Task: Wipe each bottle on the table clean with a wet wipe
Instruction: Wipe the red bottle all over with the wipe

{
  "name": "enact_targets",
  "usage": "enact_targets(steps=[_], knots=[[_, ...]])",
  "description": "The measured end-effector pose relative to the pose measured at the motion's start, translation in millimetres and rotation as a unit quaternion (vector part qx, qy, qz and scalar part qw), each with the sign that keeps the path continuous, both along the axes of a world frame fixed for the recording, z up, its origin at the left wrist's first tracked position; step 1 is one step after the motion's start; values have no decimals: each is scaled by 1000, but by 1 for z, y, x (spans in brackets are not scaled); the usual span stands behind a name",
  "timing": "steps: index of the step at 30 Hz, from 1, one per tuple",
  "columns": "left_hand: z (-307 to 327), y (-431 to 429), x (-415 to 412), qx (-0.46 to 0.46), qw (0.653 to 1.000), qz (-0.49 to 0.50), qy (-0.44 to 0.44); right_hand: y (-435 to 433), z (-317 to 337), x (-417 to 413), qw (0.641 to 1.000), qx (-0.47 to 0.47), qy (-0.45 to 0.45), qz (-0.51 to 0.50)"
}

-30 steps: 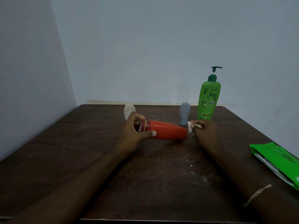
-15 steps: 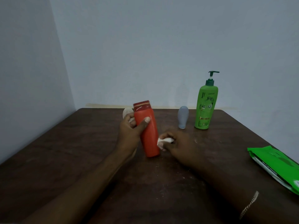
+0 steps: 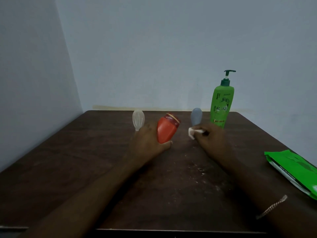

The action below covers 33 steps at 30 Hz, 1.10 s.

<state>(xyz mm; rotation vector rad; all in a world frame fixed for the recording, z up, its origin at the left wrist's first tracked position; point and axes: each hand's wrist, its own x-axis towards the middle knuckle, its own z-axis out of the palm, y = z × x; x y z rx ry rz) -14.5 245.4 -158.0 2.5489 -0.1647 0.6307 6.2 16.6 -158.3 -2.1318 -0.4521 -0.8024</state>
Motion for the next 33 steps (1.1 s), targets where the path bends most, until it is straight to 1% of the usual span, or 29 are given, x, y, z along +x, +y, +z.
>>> enact_targets(steps=[3, 5, 9, 11, 13, 16, 18, 21, 24, 26, 30, 33], knots=[[4, 3, 1, 133, 989, -36, 44, -3, 3, -6, 998, -15, -64, 16], [6, 5, 1, 193, 979, -46, 49, 3, 4, -10, 994, -53, -85, 48], [4, 11, 3, 180, 979, -76, 61, 12, -6, -6, 976, -175, -91, 90], [5, 11, 3, 187, 977, -92, 46, 15, -11, -5, 967, -207, -107, 98], [6, 10, 0, 204, 973, -105, 19, 19, -8, -6, 969, -197, -114, 92], [3, 7, -7, 279, 954, -111, -24, 24, -1, -8, 978, -157, -109, 78], [1, 6, -10, 296, 948, -109, -40, 26, 1, -9, 978, -152, -117, 77], [2, 6, -9, 265, 957, -110, -37, 24, -1, -12, 973, -182, -122, 77], [6, 11, -2, 171, 980, -100, 7, 21, -4, -14, 962, -225, -124, 89], [6, 14, 2, 113, 988, -97, 46, 18, -4, -13, 958, -238, -127, 100], [6, 17, 2, 42, 990, -100, 86, 18, -2, -15, 957, -222, -154, 108], [8, 17, -1, -21, 984, -116, 130, 18, 0, -14, 957, -211, -162, 114]])
